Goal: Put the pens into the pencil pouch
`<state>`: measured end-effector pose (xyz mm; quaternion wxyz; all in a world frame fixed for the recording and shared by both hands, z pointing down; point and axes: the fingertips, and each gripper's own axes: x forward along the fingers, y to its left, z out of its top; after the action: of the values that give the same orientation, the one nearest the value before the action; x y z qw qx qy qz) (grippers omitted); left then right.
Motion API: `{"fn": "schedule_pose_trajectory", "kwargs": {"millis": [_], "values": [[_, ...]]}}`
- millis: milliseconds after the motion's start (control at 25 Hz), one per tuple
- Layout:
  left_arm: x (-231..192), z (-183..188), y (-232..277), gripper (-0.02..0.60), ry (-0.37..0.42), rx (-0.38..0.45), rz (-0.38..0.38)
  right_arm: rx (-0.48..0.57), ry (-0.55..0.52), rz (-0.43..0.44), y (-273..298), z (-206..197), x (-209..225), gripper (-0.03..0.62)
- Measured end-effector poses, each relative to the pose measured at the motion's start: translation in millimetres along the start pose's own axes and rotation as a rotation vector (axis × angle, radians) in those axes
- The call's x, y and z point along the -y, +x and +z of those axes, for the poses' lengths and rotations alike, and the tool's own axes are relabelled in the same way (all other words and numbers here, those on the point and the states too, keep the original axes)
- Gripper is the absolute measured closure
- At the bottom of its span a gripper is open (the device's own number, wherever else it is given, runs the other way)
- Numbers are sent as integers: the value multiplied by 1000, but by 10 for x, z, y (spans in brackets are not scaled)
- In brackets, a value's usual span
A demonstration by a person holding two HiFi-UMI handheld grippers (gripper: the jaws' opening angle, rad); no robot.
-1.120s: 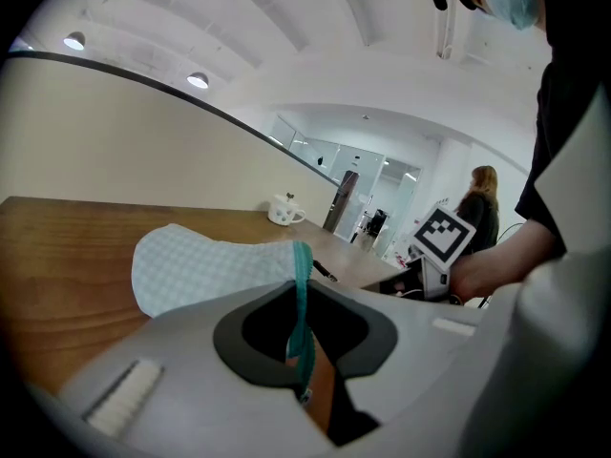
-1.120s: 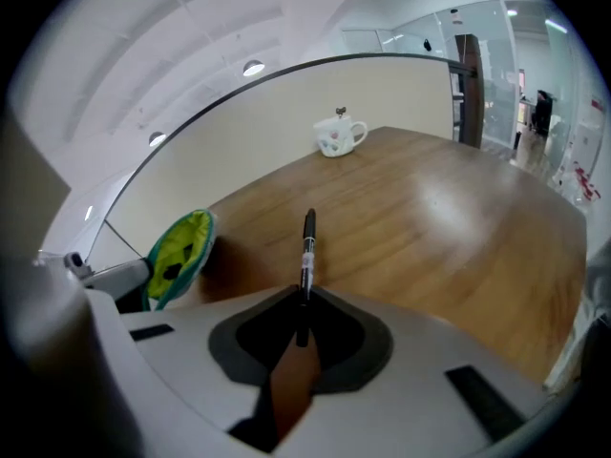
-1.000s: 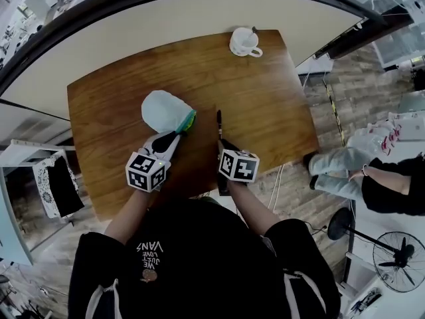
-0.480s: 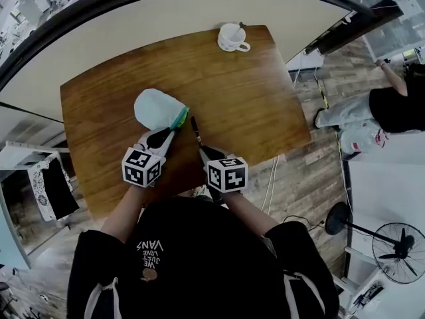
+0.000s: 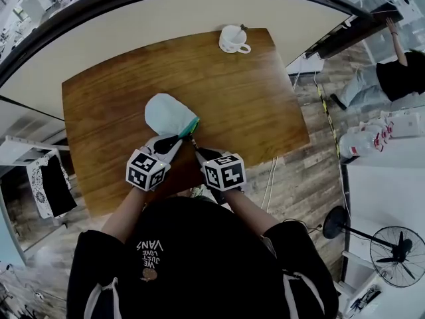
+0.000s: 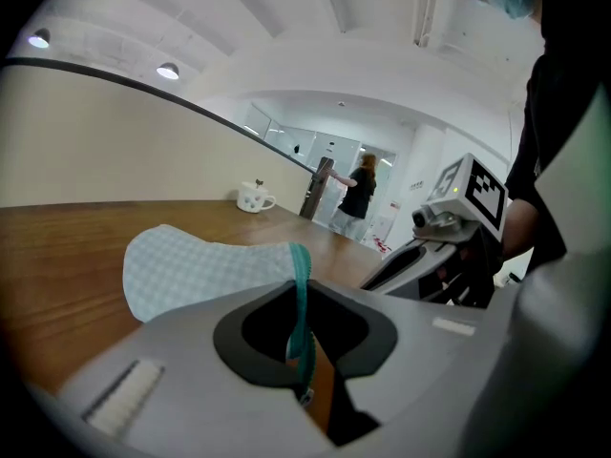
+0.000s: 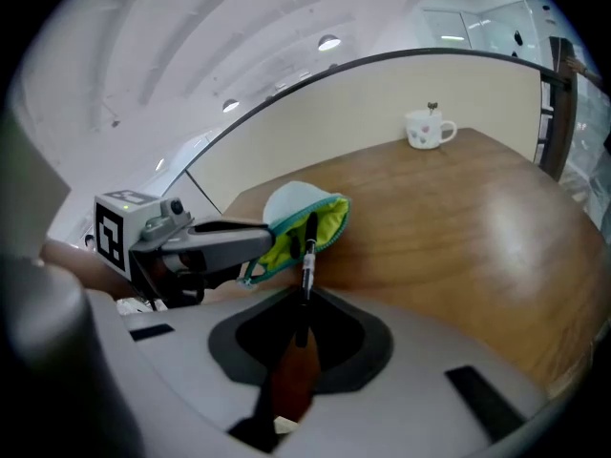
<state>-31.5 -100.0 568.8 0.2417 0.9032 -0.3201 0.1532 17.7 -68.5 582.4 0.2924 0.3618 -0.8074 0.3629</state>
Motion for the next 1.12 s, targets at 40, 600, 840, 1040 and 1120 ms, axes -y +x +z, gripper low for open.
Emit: {"fn": "schedule_pose_trajectory", "kwargs": {"millis": [40,600,840,1040,1120], "values": [[34,-16,5,541,0,-5,-10,1,1,3,7,17,7,546],[226,-16,-18,541,-59,14,-103,5,3,50,211,424,158,546],[197,87,-47,541,-99,53,-112,104,58,71,235,590,193,546],[139,158,-59,541,-155,94,-95,205,158,108,175,722,210,546],[97,179,-61,541,-176,107,-81,254,206,118,97,759,218,546]]}}
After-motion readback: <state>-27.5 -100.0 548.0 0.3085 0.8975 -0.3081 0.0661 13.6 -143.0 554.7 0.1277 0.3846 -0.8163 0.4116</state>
